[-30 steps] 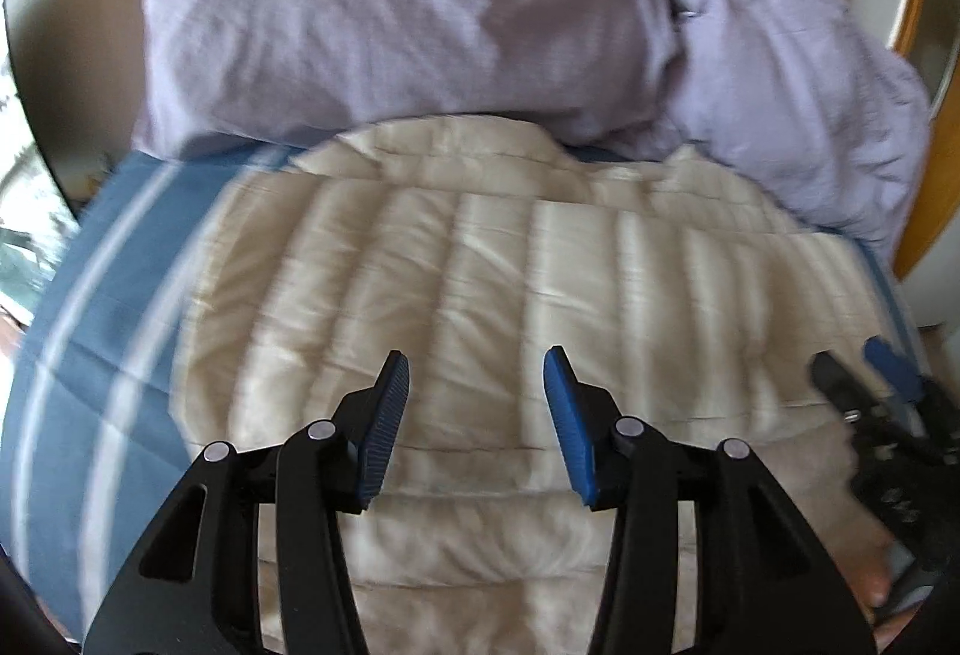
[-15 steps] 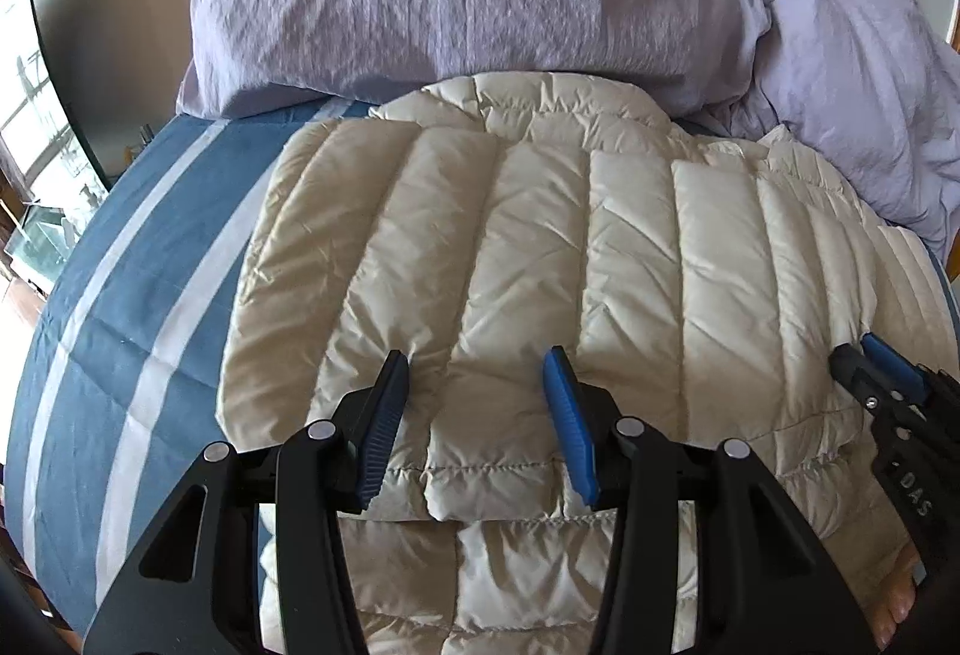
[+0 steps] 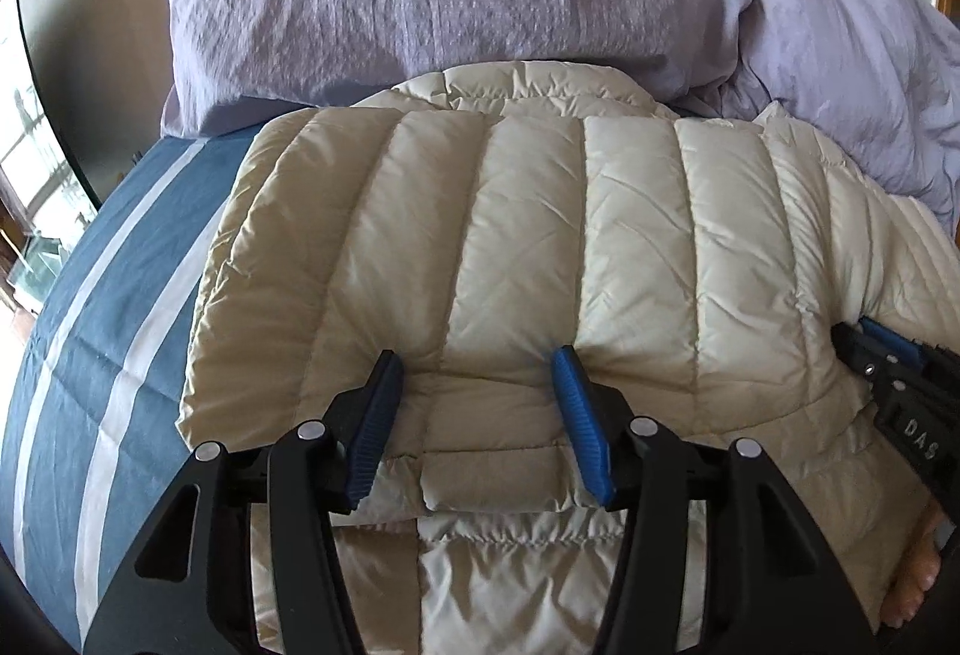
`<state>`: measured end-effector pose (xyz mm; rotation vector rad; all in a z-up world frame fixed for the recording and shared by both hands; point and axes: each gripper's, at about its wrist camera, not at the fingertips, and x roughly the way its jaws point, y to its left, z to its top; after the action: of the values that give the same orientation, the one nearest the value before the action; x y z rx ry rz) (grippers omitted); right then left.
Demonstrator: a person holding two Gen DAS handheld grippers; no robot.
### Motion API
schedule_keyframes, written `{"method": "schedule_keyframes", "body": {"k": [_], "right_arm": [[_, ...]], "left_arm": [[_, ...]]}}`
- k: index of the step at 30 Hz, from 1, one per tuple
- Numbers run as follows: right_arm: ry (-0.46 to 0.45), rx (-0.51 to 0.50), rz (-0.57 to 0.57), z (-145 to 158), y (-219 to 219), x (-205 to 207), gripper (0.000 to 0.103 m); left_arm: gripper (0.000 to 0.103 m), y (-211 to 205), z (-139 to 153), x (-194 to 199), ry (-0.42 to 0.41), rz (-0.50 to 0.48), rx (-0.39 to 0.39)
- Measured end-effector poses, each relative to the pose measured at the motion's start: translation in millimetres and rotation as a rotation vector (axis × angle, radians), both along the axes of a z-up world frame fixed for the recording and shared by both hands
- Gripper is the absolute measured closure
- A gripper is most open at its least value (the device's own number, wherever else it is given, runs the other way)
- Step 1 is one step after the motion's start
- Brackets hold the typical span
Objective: Fold large clothes
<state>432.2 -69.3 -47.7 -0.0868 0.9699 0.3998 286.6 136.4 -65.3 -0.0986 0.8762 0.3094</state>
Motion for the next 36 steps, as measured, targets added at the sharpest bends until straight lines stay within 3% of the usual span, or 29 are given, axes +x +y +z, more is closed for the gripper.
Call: {"method": "schedule_keyframes", "body": {"k": [9, 11, 13, 18, 21, 27, 29, 36], "right_arm": [[0.007, 0.031, 0.002, 0, -2, 2, 0.074], [0.015, 0.042, 0.010, 3, -3, 2, 0.066], [0.019, 0.055, 0.021, 11, -6, -2, 0.040], [-0.045, 0.104, 0.041, 46, -32, -27, 0.025], [-0.049, 0.115, 0.063, 60, -55, -46, 0.015], [-0.080, 0.110, 0.134, 65, -134, -106, 0.006], [-0.058, 0.152, 0.133, 60, -164, -118, 0.005], [0.031, 0.113, 0.041, 42, -262, -156, 0.005]], "left_arm": [[0.047, 2, -4, 1, -0.007, 0.004, -0.010], [0.046, 1, -2, 1, -0.003, 0.007, 0.000], [0.046, 0, 7, -7, 0.000, 0.004, -0.017], [0.042, 7, 31, -51, -0.041, -0.029, -0.076], [0.035, 17, 41, -93, -0.057, -0.054, -0.093], [0.035, 47, 36, -177, -0.025, -0.105, -0.176], [0.035, 54, 28, -197, -0.006, -0.105, -0.194], [0.035, 58, 6, -238, 0.027, -0.118, -0.259]]}}
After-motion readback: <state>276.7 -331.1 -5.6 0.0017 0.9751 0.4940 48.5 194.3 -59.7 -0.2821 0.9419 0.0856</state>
